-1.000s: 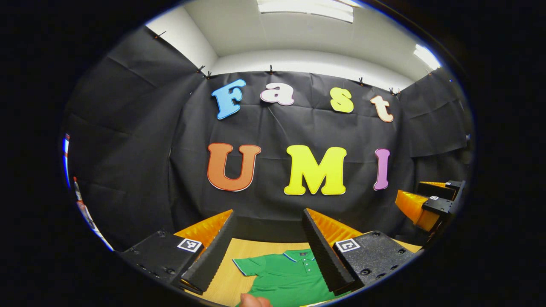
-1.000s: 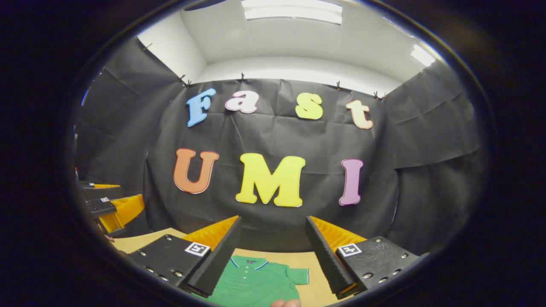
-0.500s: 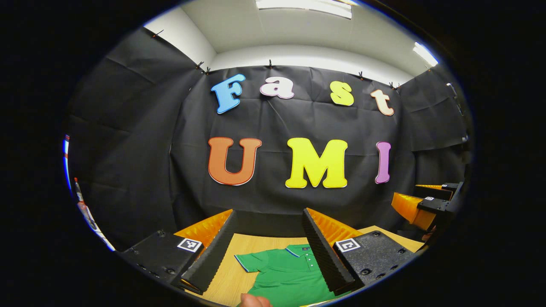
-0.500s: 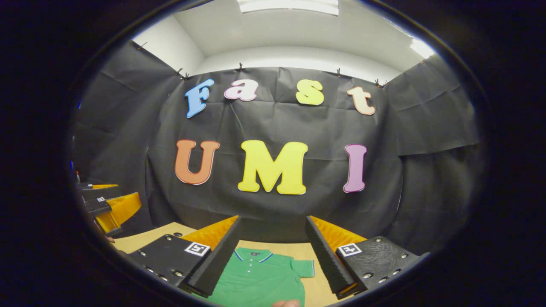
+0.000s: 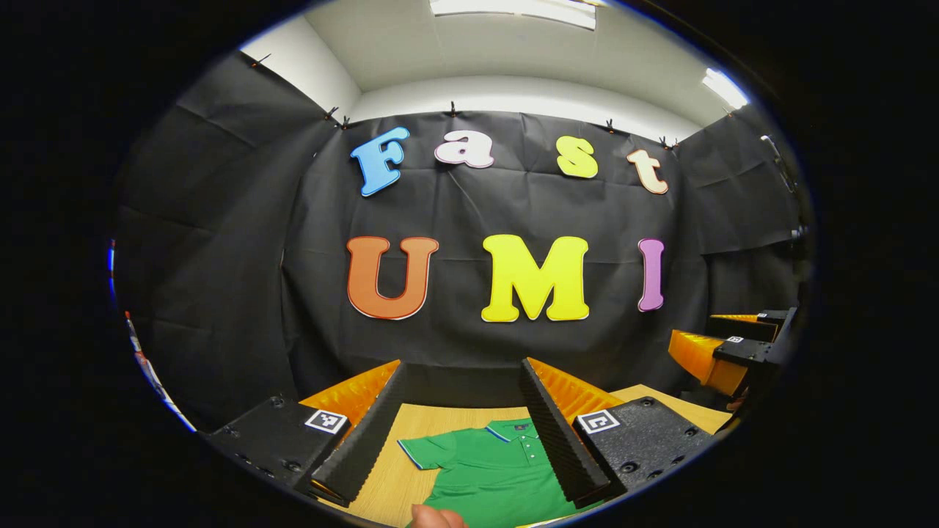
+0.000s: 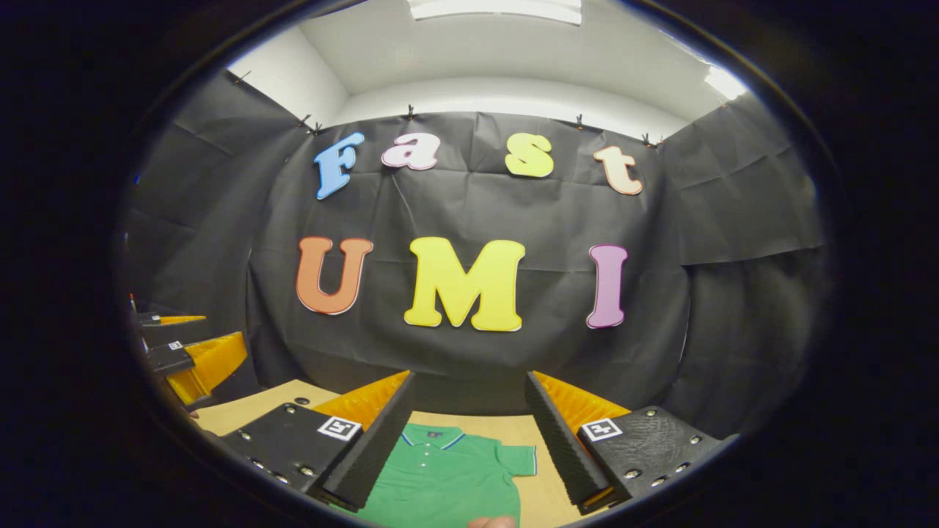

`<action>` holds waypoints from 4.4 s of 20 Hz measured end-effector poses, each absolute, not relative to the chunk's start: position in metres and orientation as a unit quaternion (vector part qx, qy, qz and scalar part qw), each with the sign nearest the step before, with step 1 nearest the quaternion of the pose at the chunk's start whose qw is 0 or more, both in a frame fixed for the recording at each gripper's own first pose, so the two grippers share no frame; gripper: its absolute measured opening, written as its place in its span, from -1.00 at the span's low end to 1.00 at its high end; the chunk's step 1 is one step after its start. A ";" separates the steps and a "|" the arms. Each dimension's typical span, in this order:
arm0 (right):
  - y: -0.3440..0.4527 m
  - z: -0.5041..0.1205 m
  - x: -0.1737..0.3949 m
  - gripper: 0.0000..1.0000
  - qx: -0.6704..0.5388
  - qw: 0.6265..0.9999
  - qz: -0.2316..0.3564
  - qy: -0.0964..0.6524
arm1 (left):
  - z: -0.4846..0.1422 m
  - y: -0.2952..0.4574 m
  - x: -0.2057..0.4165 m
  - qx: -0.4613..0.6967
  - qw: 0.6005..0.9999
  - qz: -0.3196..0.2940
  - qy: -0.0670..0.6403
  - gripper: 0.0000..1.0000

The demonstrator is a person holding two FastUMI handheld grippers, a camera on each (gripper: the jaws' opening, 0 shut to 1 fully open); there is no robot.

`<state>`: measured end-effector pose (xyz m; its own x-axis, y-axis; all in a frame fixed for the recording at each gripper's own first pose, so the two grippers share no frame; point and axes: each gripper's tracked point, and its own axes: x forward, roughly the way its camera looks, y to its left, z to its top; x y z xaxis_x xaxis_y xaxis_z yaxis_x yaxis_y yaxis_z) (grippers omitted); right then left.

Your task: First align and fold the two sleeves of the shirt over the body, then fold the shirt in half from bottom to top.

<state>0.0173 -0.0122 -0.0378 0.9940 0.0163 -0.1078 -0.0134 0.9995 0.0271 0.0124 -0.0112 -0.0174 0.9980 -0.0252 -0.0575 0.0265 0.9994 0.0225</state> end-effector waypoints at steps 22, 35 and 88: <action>-0.028 -0.085 0.058 0.84 0.009 0.995 0.011 0.103 | -0.046 -0.026 0.033 0.014 0.999 -0.013 0.051 0.96; -0.141 -0.421 0.254 0.87 0.067 0.894 -0.038 0.440 | -0.105 -0.039 0.063 0.030 0.993 -0.035 0.112 0.96; 0.056 -0.360 0.229 0.97 0.051 0.912 0.088 0.397 | -0.139 -0.004 0.066 0.046 0.987 0.031 0.151 0.96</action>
